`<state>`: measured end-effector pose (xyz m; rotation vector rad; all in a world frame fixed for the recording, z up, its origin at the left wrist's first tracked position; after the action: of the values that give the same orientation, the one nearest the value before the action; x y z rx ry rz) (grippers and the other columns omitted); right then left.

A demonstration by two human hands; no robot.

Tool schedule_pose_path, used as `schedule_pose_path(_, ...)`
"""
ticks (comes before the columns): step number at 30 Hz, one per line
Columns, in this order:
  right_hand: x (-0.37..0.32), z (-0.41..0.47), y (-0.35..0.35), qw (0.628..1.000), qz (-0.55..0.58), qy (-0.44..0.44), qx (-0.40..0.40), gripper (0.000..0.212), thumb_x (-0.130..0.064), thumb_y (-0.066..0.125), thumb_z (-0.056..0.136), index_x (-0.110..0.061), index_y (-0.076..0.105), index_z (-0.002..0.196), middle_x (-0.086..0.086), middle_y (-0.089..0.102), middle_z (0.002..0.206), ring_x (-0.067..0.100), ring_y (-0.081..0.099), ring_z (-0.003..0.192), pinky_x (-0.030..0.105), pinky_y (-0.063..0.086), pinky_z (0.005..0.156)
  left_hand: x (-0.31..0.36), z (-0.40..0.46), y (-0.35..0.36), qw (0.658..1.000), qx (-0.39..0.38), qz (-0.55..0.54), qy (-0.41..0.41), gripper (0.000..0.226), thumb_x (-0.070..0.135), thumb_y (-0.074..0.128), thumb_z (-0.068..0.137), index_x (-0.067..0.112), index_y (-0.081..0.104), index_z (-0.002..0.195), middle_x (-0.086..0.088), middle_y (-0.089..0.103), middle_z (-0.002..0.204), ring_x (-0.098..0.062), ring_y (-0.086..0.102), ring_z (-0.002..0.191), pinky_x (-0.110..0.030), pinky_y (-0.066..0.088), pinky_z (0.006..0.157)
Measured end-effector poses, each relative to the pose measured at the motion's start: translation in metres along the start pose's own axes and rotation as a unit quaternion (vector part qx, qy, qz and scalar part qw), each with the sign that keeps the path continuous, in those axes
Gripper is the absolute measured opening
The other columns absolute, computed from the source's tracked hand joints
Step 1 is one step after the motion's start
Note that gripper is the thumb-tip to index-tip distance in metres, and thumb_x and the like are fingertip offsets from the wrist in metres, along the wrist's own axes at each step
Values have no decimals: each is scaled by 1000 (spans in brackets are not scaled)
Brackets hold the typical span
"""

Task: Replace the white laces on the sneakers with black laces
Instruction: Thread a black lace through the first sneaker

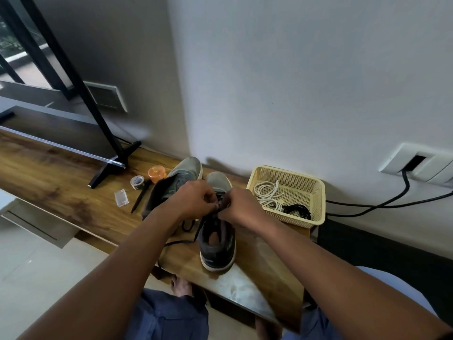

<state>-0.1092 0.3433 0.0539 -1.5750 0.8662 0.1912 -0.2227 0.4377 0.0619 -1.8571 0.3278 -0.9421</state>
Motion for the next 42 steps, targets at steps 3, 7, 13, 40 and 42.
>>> schedule_pose_path(3,6,1,0,998,51,33,0,15,-8,69,83,-4,77,95,18,74,96,35,72,91,46,61,79,0,3,4,1000,11,25,-4,11,30,75,91,30,75,80,16,65,72,2,59,66,-19,43,60)
schedule_pose_path(7,17,8,3,987,131,96,-2,14,-4,60,88,-3,73,93,19,73,91,37,75,76,53,64,67,4,5,8,998,28,49,-11,9,30,75,89,23,81,87,6,74,81,-12,69,81,-24,47,68)
schedule_pose_path(13,30,15,11,957,231,174,-26,21,7,59,89,-3,73,102,15,67,87,37,71,69,56,65,69,1,7,9,997,51,59,-18,10,30,74,87,24,82,85,3,76,83,-13,70,81,-28,57,74)
schedule_pose_path(40,23,23,5,1000,-2,9,29,7,-16,68,95,-15,72,100,12,71,110,32,71,99,34,55,80,-6,12,20,996,60,63,11,10,31,72,89,27,80,94,3,74,97,-20,69,94,-34,56,79)
schedule_pose_path(42,23,25,6,999,-17,-7,42,8,-20,70,93,-16,74,99,10,70,113,31,67,106,33,50,83,-10,12,18,999,32,16,11,7,30,72,85,30,79,85,8,73,90,-15,69,88,-36,60,79)
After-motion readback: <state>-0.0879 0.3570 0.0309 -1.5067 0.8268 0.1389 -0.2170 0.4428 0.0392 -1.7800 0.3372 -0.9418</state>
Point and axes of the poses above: each hand's wrist, its own z-axis towards the middle knuckle, its own y-axis out of the palm, x = y × z, the point moved 4 cm from there along z, towards the middle knuckle
